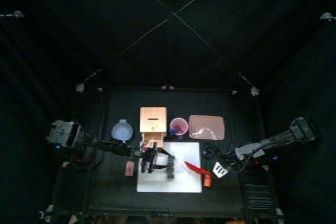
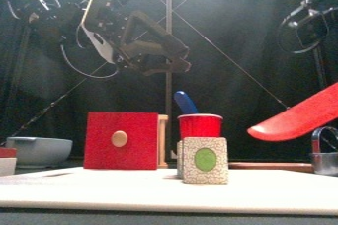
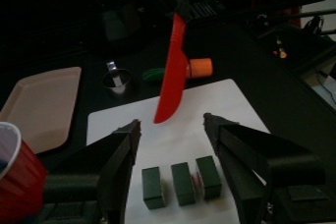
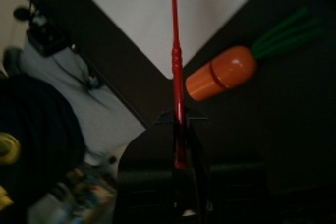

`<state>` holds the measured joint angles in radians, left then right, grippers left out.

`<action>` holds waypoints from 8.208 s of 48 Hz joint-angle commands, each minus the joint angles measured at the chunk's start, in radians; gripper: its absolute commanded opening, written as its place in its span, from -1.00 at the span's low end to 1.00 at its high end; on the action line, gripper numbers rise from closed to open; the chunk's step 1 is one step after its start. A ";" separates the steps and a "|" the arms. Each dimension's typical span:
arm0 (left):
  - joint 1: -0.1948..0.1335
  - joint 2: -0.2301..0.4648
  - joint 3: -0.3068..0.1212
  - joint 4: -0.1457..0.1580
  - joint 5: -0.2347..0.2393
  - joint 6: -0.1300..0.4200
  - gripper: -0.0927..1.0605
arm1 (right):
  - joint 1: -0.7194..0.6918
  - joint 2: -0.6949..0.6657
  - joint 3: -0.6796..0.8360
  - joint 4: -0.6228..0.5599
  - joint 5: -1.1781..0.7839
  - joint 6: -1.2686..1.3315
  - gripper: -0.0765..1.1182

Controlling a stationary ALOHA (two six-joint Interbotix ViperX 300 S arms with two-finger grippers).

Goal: Place sushi on board then cut the sushi with the knife then place the pieces on the plate
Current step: Place the 4 sushi pieces on the plate

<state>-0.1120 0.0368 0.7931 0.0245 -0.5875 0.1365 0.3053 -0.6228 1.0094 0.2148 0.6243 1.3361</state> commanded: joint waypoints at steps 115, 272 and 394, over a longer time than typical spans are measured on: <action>0.114 -0.279 0.348 -0.132 -0.178 -0.003 0.70 | -0.238 0.710 -0.382 -0.956 -0.457 -0.273 0.70; 0.097 -0.255 0.328 -0.193 -0.160 -0.005 0.70 | -0.175 0.417 -0.216 -0.653 -0.158 -0.268 0.63; 0.106 -0.272 0.370 -0.241 -0.126 -0.002 0.70 | -0.755 0.235 -0.066 -0.511 -0.173 -0.480 0.17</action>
<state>-0.0092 -0.2270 1.1735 -0.2163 -0.7102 0.1335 -0.4065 -0.4034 0.9480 -0.2715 0.5093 0.8253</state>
